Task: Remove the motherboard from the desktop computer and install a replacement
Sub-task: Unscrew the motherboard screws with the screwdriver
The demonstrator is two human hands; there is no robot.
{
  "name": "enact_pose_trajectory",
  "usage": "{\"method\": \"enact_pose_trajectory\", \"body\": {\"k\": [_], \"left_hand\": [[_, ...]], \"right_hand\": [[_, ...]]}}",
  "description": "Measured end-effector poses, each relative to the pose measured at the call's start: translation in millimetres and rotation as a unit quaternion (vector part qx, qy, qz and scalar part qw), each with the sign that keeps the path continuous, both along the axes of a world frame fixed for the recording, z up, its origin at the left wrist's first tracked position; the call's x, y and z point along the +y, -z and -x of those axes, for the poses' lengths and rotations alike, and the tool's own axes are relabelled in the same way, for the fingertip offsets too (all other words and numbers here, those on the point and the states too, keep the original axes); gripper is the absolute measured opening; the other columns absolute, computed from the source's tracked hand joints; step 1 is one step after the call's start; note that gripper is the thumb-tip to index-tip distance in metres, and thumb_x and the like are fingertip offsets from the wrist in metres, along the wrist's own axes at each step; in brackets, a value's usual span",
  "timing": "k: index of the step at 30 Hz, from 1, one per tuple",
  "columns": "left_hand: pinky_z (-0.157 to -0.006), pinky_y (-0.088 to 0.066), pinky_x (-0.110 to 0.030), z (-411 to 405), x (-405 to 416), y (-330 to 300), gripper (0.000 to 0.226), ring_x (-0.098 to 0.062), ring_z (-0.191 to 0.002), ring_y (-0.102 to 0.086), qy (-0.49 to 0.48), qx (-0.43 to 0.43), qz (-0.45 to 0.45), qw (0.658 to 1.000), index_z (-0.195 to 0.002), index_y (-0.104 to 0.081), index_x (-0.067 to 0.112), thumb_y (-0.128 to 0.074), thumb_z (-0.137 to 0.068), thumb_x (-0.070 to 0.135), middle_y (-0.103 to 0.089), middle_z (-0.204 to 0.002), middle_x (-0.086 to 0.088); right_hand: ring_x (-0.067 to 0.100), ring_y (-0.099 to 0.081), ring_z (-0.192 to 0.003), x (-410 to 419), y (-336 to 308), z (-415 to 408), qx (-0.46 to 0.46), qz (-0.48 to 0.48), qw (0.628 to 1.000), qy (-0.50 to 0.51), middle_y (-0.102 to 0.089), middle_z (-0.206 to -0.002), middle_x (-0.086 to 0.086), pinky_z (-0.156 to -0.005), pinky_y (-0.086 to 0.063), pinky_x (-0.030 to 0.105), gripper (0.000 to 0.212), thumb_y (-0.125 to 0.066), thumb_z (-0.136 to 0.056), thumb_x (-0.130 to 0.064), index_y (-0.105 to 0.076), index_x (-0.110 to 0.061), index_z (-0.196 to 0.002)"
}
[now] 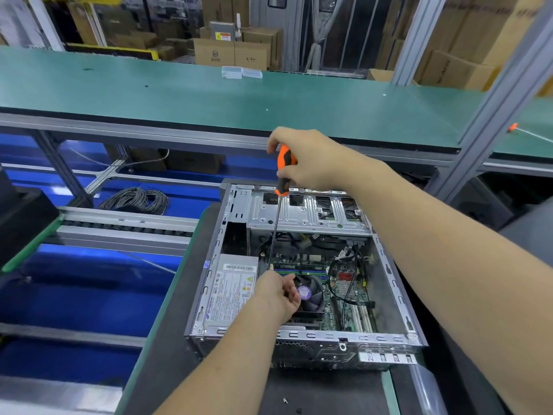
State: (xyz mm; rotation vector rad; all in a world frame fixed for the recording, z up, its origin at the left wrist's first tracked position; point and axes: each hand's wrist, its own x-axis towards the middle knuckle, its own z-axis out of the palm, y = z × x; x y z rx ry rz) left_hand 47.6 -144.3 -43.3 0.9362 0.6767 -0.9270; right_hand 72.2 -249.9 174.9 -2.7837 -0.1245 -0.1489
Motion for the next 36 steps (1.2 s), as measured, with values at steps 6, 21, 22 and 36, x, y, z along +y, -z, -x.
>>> {"method": "enact_pose_trajectory", "body": {"k": [6,21,22,36], "left_hand": [[-0.059,-0.032,-0.025,-0.8,-1.3,3.2,0.035,-0.014,-0.061,-0.034,-0.015,0.012,0.018,1.000,-0.095,-0.059,-0.006,-0.025,-0.099,-0.001,-0.044,-0.073,-0.007],[-0.055,-0.030,-0.026,-7.7,-6.8,6.1,0.056,-0.015,-0.062,-0.033,-0.089,0.020,0.069,0.993,-0.128,-0.051,-0.007,-0.030,-0.109,0.041,-0.042,-0.086,-0.010],[-0.055,-0.031,-0.026,-7.6,-6.9,5.6,0.057,-0.015,-0.062,-0.033,-0.088,0.018,0.071,0.993,-0.125,-0.052,-0.007,-0.029,-0.109,0.043,-0.042,-0.083,-0.009],[-0.034,-0.025,-0.022,0.1,-4.6,-8.8,0.040,-0.013,-0.056,-0.021,0.021,0.001,0.110,0.994,-0.074,-0.038,0.014,-0.029,-0.110,0.028,-0.030,-0.063,-0.001]], "right_hand": [[0.001,-0.056,-0.069,-8.0,-21.7,6.9,-0.030,-0.026,0.999,0.016,-0.059,-0.082,-0.007,-0.066,-0.044,0.026,0.030,-0.065,-0.094,-0.013,-0.051,-0.018,-0.120],[0.020,-0.071,-0.062,-32.0,-72.4,33.3,-0.101,-0.060,0.991,0.057,-0.064,-0.092,0.011,-0.058,-0.060,0.035,0.028,-0.059,-0.099,-0.019,-0.045,-0.016,-0.123],[0.020,-0.072,-0.063,-33.9,-75.3,36.8,-0.103,-0.063,0.991,0.061,-0.063,-0.094,0.011,-0.057,-0.060,0.035,0.028,-0.060,-0.099,-0.019,-0.045,-0.017,-0.123],[0.018,-0.072,-0.063,-46.4,-76.2,72.6,-0.092,-0.096,0.987,0.086,-0.063,-0.092,0.009,-0.055,-0.060,0.028,0.028,-0.060,-0.099,-0.019,-0.045,-0.019,-0.123]]}}
